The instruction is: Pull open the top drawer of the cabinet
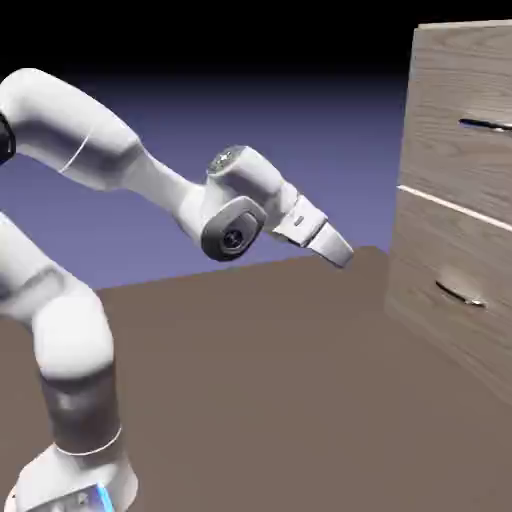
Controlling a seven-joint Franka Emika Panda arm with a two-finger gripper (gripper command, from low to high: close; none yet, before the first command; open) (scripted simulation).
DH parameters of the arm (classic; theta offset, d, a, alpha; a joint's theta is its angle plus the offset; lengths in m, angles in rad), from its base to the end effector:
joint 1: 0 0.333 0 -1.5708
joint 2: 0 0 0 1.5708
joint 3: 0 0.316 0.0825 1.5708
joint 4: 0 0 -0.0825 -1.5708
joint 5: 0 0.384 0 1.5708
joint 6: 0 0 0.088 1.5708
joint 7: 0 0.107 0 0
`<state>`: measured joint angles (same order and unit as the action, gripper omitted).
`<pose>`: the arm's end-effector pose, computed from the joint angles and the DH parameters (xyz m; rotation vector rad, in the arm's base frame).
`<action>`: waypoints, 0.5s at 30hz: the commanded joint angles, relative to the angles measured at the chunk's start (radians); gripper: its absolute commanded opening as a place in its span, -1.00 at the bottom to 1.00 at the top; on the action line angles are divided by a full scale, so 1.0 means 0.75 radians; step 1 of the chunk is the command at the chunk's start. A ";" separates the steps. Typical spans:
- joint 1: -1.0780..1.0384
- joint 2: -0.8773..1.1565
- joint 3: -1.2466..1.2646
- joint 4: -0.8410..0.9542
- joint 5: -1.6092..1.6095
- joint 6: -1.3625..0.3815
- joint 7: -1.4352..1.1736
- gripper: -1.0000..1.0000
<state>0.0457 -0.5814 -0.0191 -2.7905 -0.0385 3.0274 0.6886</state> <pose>0.3910 0.0131 0.4709 -2.5281 0.8197 -1.0837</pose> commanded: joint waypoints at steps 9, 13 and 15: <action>0.335 -0.114 -0.190 0.194 -0.382 -0.095 -0.522 0.00; 0.484 -0.164 -0.274 0.281 -0.552 -0.137 -0.754 0.00; 0.559 -0.190 -0.316 0.324 -0.637 -0.159 -0.870 0.00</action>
<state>0.4646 -0.7236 -0.2562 -2.5476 -0.5165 2.9085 0.0362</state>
